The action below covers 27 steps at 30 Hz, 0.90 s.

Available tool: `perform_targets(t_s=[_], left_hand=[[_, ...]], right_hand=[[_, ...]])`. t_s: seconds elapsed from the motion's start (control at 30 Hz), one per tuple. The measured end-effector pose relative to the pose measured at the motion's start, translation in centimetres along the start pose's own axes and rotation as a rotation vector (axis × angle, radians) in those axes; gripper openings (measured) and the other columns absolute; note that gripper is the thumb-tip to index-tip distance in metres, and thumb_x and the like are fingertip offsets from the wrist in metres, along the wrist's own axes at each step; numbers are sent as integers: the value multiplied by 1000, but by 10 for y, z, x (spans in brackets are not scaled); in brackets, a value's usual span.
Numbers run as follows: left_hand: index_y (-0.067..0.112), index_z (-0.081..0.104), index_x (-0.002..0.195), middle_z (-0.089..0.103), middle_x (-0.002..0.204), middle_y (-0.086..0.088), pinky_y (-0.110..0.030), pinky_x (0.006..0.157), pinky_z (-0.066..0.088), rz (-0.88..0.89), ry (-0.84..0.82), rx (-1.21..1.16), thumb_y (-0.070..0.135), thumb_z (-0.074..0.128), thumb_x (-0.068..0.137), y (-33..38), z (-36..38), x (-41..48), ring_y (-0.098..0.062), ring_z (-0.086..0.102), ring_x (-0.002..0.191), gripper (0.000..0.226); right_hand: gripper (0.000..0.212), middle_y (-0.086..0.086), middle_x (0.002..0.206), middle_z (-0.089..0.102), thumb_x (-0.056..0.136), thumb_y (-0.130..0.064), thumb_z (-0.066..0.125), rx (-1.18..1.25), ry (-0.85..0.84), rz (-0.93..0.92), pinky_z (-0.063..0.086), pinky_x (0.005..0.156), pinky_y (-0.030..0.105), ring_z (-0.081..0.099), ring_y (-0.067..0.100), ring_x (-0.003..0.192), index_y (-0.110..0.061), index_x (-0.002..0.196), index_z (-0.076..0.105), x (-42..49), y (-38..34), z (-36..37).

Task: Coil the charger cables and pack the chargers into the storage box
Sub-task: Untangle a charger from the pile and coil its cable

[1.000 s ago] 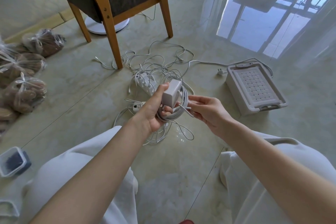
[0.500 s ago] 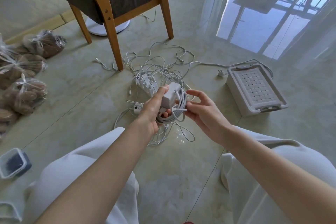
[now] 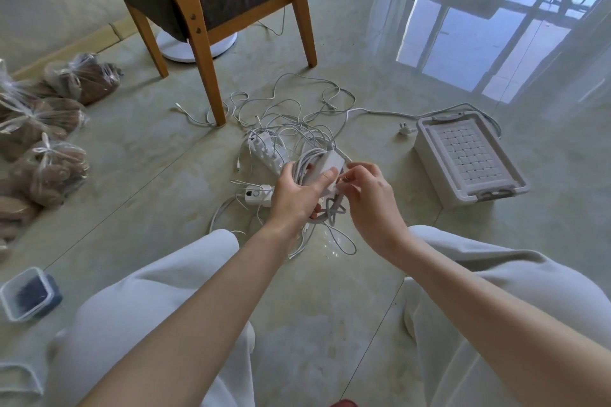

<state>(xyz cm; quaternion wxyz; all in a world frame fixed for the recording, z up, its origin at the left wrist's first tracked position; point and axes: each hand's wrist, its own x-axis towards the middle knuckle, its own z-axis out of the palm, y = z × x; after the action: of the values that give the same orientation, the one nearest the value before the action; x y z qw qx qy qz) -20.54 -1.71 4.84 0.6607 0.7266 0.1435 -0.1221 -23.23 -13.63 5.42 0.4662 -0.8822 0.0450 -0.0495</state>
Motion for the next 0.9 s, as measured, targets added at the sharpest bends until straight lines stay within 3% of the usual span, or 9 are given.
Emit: perform_targets(t_s=[0.07,0.17,0.27,0.47,0.63,0.73,0.8,0.83,0.9], left_hand=[[11,48,125,62,92,-11,-18,43,44,-41,29,-46,38,70,81,1,-2,2,-11,54,48,55],[11,49,126,55,71,-1,-15,36,36,-96,77,-71,35,65,86,-1,-6,8,-6,44,37,50],[8,51,123,54,67,-1,-15,34,34,-123,62,-83,35,66,86,-2,-11,14,-5,41,36,47],[9,56,119,53,64,-1,-14,35,34,-94,69,-90,37,68,83,-1,-19,11,-7,41,43,46],[12,56,109,57,77,-3,-17,44,41,74,45,-83,33,70,82,17,-15,-7,-7,48,48,37],[18,55,110,61,90,1,-25,66,51,188,-18,-49,28,71,81,24,-8,-19,-10,60,71,35],[19,53,112,63,100,2,-32,82,53,259,-77,9,25,71,81,25,-4,-25,-14,63,90,36],[18,52,113,63,101,3,-33,83,53,289,-106,31,23,71,82,25,-3,-27,-13,63,90,38],[14,47,119,58,96,3,-29,71,54,302,-180,9,23,69,83,25,-3,-28,-4,61,75,43]], right_hand=[[8,12,116,53,92,0,49,-99,21,-186,38,75,14,55,16,85,2,94,57,-1,1,2],[6,12,96,63,92,-1,51,-89,67,-259,43,72,24,59,24,81,1,92,56,-1,-2,0],[8,8,87,65,93,-5,49,-47,84,-275,44,71,32,60,25,78,-1,92,57,1,-5,-6],[13,-2,81,62,94,-1,46,40,136,-319,48,70,23,60,17,74,-5,90,57,4,-11,-16],[15,11,84,61,99,-5,35,321,181,62,57,73,29,63,24,79,-7,93,49,17,-13,-20],[17,19,95,62,102,-11,26,520,62,396,53,75,38,62,26,79,-4,101,42,22,-13,-25],[19,17,86,61,102,-12,22,662,-30,530,54,68,36,62,25,71,-3,104,39,23,-15,-30],[20,15,80,60,102,-12,22,683,-51,545,55,66,35,62,24,66,-3,103,40,24,-17,-33],[24,12,72,57,102,-13,23,662,-59,521,55,62,36,60,23,61,-5,94,44,28,-19,-37]])
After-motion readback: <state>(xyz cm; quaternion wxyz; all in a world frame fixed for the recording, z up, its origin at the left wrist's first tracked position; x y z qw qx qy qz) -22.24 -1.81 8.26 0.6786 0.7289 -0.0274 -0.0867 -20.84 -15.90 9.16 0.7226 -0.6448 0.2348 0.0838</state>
